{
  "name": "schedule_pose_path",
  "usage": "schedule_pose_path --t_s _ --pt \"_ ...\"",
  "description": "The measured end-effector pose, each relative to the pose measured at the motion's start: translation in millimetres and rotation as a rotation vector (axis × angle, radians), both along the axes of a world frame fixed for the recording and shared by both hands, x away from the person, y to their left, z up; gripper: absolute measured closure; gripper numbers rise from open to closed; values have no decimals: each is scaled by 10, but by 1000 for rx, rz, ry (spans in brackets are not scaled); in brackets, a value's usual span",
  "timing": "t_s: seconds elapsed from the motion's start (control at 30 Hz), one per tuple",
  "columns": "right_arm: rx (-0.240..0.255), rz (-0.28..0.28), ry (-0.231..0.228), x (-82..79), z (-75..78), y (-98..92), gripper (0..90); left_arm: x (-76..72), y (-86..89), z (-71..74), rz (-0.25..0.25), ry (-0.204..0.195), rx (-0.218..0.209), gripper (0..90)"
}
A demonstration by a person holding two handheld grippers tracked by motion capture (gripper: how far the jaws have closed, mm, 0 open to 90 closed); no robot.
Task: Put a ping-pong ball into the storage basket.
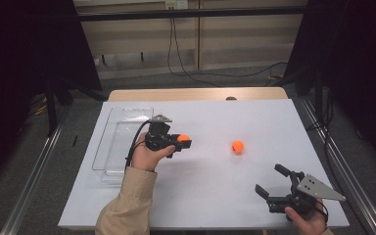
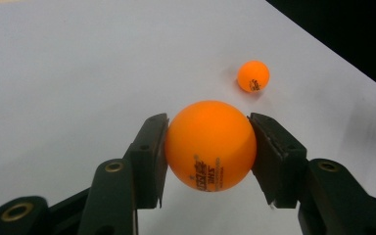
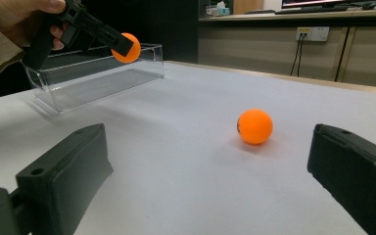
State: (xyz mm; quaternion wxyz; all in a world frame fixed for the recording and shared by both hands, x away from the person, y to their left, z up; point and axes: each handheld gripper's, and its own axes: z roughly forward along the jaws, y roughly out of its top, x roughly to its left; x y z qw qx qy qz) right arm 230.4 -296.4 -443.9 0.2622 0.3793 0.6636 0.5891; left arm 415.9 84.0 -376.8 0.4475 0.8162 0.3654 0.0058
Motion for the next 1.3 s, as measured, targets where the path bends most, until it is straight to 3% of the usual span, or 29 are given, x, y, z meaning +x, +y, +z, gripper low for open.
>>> schedule_pose_path --t_s 1.3 --pt "3 2 0 -1 2 3 16 28 187 72 38 5 -13 507"
